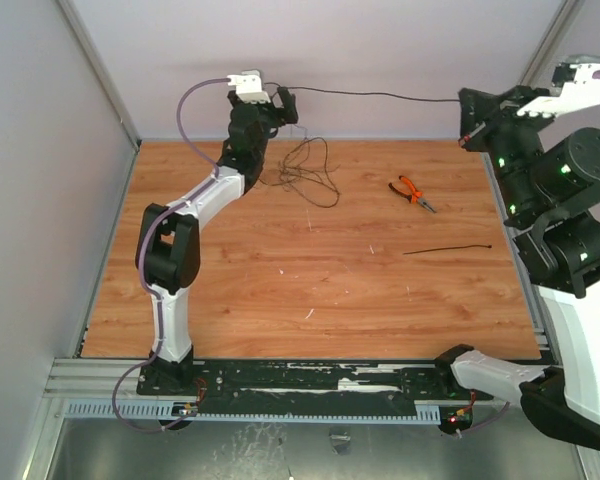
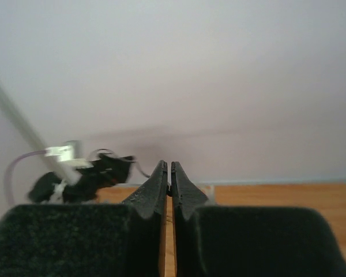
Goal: Zip-tie the wires
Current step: Straighten the cable at the center of the board.
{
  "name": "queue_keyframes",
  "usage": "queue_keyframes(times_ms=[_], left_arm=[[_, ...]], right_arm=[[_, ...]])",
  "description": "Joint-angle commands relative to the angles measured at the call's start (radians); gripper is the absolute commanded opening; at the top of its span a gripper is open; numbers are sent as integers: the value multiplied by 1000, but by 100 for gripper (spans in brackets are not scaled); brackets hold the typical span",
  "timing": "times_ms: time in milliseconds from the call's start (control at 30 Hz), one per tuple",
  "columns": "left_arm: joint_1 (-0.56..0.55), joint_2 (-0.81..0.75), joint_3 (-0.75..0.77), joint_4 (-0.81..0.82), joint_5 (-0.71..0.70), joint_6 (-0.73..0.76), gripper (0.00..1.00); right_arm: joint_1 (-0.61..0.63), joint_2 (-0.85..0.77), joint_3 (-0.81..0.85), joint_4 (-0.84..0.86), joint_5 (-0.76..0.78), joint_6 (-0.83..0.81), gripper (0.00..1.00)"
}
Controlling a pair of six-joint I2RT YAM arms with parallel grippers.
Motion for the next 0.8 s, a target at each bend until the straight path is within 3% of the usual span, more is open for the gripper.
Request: queue_keyframes(times_ms=[0,400,567,767], left_arm=[[49,-9,-36,-7,-27,-1,98],[161,-64,-214,9,-15,-44,98],[238,-91,-259,-29,-25,-99,98],[349,-138,-346,-58,-34,-162,98]], right_arm=[[-10,-58,-51,-30,340,-76,0],[-52,17,-183,-72,811,-222,0],[-230,87,-301,-162,780,-192,0],[-393,81,-419,-84,753,-223,0]])
